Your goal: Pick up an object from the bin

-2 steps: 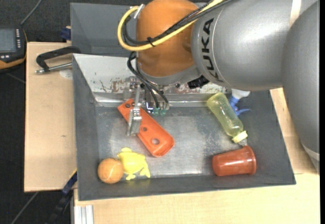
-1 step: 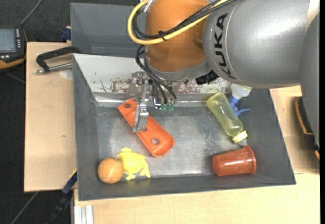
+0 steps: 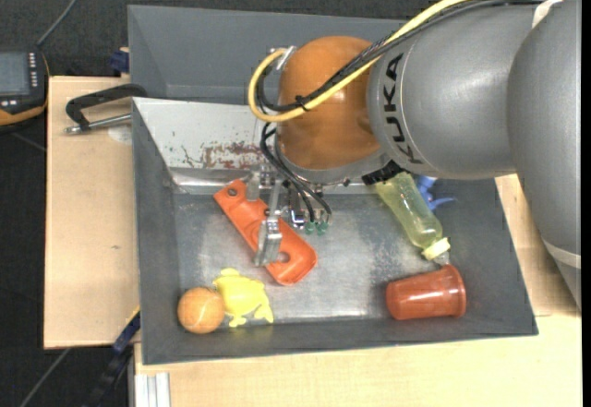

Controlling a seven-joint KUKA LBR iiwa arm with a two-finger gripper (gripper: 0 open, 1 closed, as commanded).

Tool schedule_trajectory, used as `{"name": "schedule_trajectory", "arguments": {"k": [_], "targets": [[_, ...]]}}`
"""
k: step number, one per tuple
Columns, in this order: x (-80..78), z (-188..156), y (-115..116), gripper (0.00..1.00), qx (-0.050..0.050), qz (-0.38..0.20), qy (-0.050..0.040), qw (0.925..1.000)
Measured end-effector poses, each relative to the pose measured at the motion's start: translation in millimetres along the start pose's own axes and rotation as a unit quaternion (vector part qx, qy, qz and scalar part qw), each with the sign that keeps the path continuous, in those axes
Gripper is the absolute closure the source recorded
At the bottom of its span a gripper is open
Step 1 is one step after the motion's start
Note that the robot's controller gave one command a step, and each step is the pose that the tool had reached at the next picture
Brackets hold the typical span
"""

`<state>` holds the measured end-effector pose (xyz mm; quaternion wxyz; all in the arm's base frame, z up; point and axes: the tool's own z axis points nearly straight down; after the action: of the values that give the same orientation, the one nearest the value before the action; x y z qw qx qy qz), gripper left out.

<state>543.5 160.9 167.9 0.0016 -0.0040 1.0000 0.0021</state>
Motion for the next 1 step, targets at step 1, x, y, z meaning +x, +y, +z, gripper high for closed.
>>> {"name": "schedule_trajectory", "arguments": {"k": [1], "targets": [[11.8, 31.4, -12.9, 0.00, 0.001, 0.001, 0.0029, 1.0000]]}}
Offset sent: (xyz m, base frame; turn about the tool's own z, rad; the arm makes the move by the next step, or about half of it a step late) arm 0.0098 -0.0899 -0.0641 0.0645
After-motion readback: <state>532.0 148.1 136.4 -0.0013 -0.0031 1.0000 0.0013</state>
